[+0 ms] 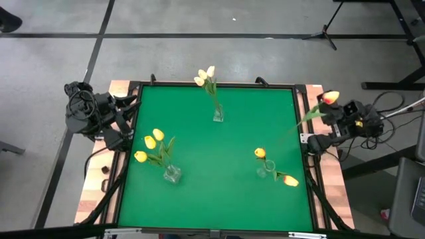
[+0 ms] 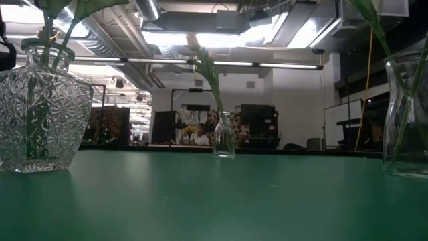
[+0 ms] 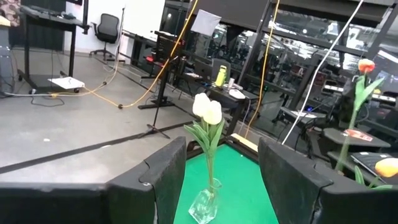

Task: Sort flowers into vase by color
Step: Put the red-yellow tulip into the bottom right transparent vase

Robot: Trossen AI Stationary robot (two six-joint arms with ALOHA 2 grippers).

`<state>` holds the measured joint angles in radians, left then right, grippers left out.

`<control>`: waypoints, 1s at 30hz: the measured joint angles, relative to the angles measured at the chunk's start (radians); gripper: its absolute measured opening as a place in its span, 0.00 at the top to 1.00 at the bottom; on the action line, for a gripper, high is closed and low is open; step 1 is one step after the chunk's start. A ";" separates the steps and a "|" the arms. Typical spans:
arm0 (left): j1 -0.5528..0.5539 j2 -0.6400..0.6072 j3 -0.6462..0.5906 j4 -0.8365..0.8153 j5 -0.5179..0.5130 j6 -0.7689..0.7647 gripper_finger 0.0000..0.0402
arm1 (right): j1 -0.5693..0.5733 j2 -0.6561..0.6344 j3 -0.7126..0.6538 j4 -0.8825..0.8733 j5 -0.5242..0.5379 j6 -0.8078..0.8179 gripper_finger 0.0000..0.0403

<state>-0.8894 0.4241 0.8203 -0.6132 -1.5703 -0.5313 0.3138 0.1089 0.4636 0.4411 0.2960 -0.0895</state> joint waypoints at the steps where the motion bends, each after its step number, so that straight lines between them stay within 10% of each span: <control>1: 0.000 0.000 0.000 0.000 0.000 -0.007 0.51 | 0.000 0.001 -0.007 0.003 0.000 0.010 1.00; 30: 0.000 0.000 0.000 -0.001 -0.001 -0.011 0.51 | 0.000 0.099 -0.153 0.025 -0.080 0.226 1.00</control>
<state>-0.8894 0.4240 0.8202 -0.6140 -1.5711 -0.5426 0.3138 0.2077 0.3110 0.4660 0.2164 0.1365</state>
